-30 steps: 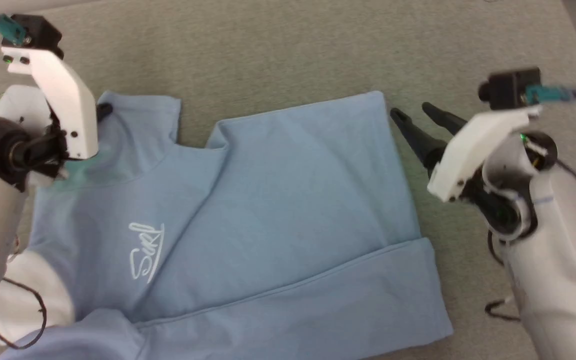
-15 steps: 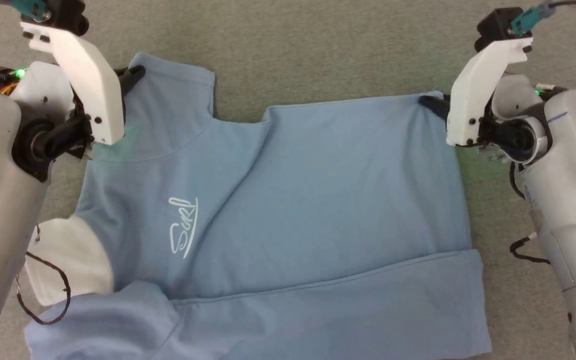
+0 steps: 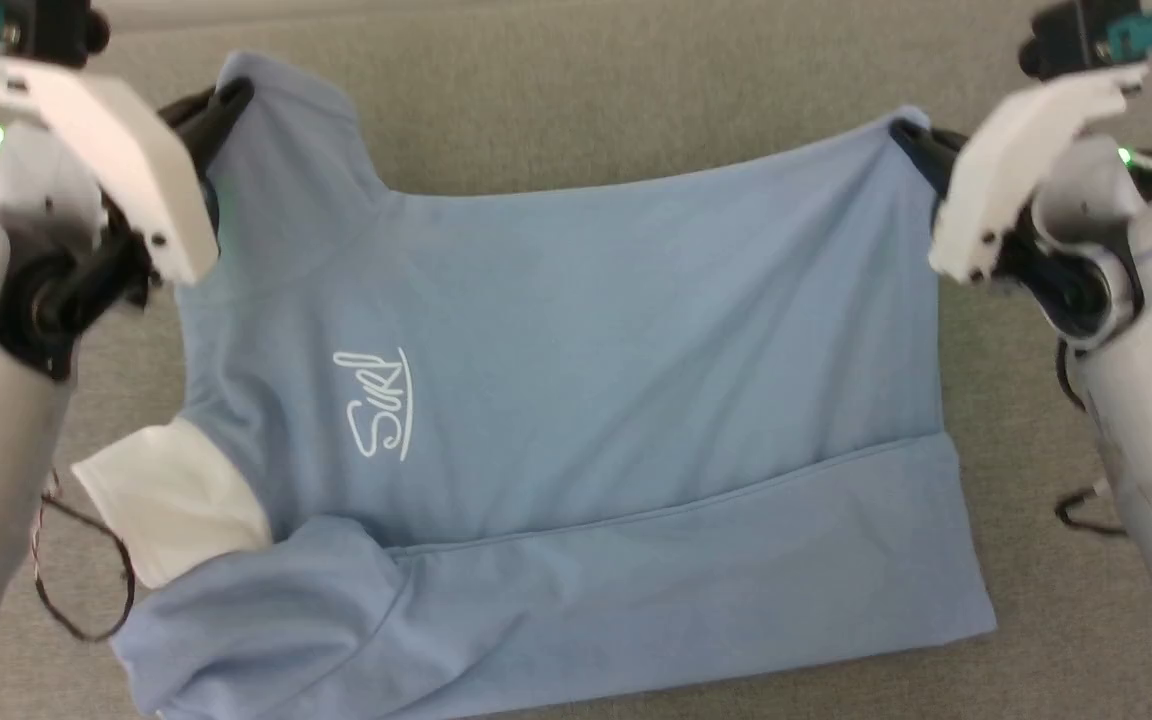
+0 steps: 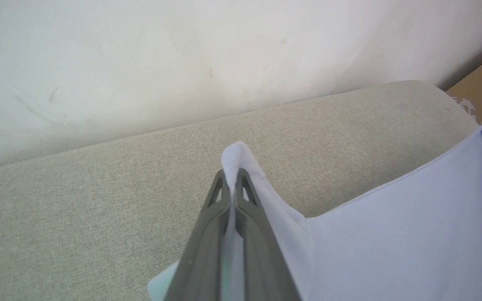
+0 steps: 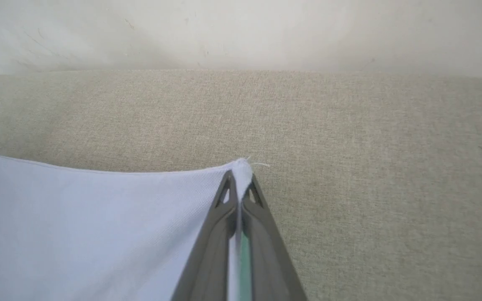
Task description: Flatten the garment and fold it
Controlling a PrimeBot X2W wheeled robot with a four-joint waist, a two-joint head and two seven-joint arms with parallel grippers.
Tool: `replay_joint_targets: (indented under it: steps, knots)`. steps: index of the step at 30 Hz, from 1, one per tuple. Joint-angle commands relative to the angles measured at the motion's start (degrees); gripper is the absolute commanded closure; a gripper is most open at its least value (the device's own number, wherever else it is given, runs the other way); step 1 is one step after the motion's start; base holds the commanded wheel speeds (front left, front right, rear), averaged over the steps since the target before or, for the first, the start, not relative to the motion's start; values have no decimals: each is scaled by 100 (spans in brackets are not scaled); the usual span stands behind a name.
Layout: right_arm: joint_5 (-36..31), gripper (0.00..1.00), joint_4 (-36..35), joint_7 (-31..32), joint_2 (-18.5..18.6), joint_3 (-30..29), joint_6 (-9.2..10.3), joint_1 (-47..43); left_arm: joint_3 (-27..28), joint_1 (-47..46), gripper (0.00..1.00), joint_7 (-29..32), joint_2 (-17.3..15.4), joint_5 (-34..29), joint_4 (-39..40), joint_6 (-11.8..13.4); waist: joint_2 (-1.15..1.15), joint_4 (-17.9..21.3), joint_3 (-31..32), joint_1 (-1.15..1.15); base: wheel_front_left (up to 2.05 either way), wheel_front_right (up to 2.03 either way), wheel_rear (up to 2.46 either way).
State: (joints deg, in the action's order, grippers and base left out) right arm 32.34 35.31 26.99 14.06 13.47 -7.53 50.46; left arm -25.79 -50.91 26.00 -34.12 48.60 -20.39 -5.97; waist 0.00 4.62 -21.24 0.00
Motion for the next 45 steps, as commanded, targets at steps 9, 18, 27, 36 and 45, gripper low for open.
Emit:
replay_joint_targets:
  steps: [9,18,27,36,45]
  knots:
    - [90,100,-907,-186,337,7,4,-1666,426,1979,100,-646,-306,233,1064,677,0,-233,1016,0,0,0,0]
    - [145,100,-1276,-337,283,-272,4,-3092,656,4333,100,-1119,-371,503,2375,1512,0,-337,1352,0,0,0,0]
    - [23,0,-1531,-622,54,-709,4,-4031,597,5481,0,-1396,-154,664,2637,1825,0,-275,1468,0,0,0,0]
    - [-301,0,-2369,-754,-150,-1099,4,-5103,782,5893,0,-2333,104,389,2456,2024,0,-172,1677,0,0,0,0]
    - [-572,0,-3747,-508,-450,-2160,4,-5567,1047,5796,0,-3679,484,-134,2636,2153,0,-222,1801,0,0,0,0]
